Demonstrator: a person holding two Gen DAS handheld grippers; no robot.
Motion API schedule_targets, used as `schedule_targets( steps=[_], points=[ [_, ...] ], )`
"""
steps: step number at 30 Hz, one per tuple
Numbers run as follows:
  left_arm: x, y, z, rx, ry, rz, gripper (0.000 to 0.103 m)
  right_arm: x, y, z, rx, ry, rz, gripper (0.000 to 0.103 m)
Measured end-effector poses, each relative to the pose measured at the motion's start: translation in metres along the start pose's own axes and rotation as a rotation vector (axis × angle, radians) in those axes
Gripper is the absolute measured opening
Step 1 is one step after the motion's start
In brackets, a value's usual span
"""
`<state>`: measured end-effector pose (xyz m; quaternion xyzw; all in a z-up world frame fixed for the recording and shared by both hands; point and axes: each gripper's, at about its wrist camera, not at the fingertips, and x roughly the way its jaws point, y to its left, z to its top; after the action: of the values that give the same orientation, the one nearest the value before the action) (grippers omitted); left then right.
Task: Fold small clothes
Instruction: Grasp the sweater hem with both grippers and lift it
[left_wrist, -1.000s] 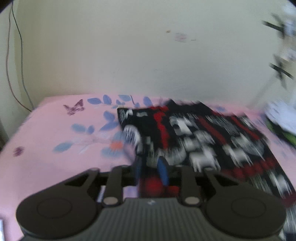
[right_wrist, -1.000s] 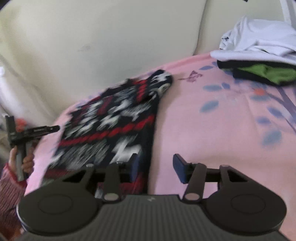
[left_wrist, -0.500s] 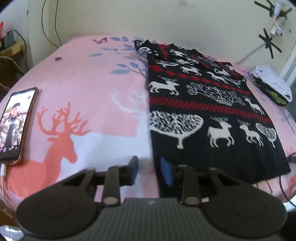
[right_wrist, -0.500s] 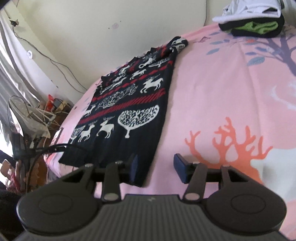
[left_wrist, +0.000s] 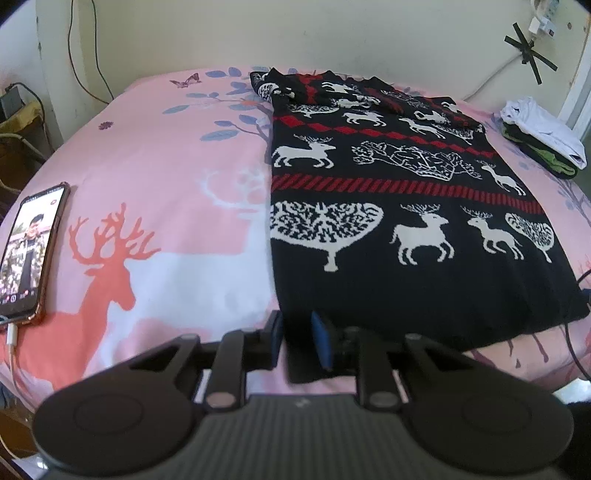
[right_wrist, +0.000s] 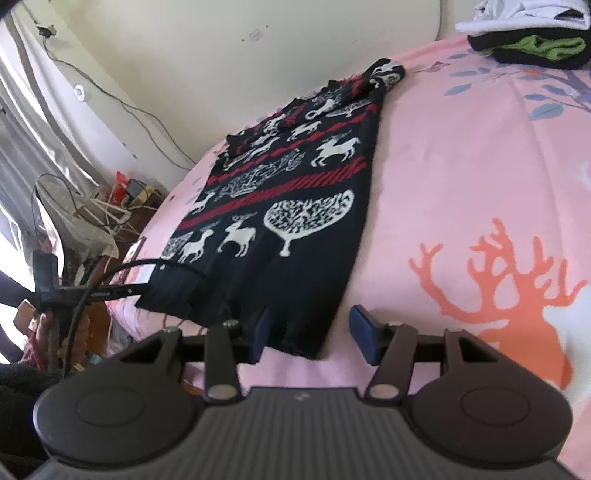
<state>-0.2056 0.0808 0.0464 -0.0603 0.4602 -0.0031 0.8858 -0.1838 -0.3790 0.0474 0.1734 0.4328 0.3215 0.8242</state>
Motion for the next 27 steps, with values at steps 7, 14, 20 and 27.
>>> schedule_targets(
  steps=[7, 14, 20, 27],
  points=[
    [-0.002, -0.007, -0.001, 0.000, -0.006, 0.006, 0.006, 0.010, -0.005, -0.005, 0.064, 0.033, 0.092, 0.030],
    [-0.021, 0.034, 0.024, -0.232, -0.055, -0.161, 0.005, 0.004, -0.008, 0.018, 0.108, -0.081, 0.144, 0.006],
    [-0.031, 0.051, 0.073, -0.320, -0.175, -0.218, 0.005, 0.011, -0.008, 0.080, 0.068, -0.208, 0.133, 0.006],
    [0.010, 0.048, 0.180, -0.381, -0.284, -0.130, 0.010, 0.059, -0.037, 0.171, 0.082, -0.403, -0.006, 0.046]
  ],
)
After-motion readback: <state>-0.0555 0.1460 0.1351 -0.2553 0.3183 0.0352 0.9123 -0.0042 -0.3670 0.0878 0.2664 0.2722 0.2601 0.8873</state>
